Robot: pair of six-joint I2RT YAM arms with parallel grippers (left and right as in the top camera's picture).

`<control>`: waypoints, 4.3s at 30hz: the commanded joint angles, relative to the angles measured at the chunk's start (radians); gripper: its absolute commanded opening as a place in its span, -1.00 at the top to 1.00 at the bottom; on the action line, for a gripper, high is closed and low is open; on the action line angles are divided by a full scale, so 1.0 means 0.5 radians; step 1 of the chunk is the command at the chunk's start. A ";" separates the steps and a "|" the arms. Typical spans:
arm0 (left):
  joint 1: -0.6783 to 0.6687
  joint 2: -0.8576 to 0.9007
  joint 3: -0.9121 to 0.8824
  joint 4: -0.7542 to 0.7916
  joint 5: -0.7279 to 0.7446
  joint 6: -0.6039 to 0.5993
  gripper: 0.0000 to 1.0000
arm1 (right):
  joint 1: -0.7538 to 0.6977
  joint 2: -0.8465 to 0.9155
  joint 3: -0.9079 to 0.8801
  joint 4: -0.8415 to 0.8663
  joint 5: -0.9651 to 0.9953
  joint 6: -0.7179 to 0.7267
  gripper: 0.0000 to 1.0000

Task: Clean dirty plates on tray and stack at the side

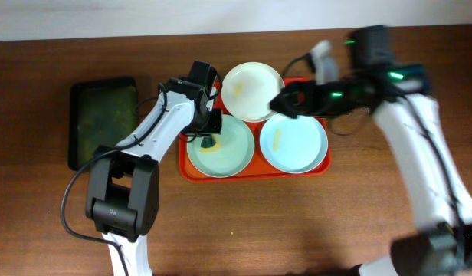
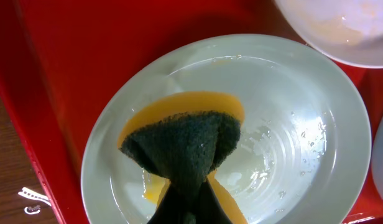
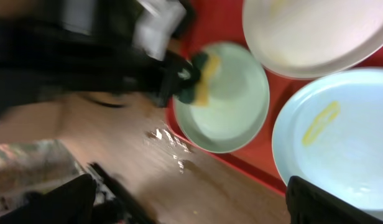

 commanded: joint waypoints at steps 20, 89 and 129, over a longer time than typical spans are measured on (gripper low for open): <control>-0.009 -0.026 0.007 0.001 0.028 -0.021 1.00 | 0.531 0.912 -0.111 0.681 1.013 -0.010 0.22; -0.047 -0.100 -0.327 0.414 0.091 -0.195 1.00 | 0.551 1.021 -0.126 0.713 1.022 -0.015 0.92; 1.100 -0.834 -0.256 -0.009 -0.140 -0.305 1.00 | 1.557 0.865 1.110 -0.031 4.533 -0.438 0.92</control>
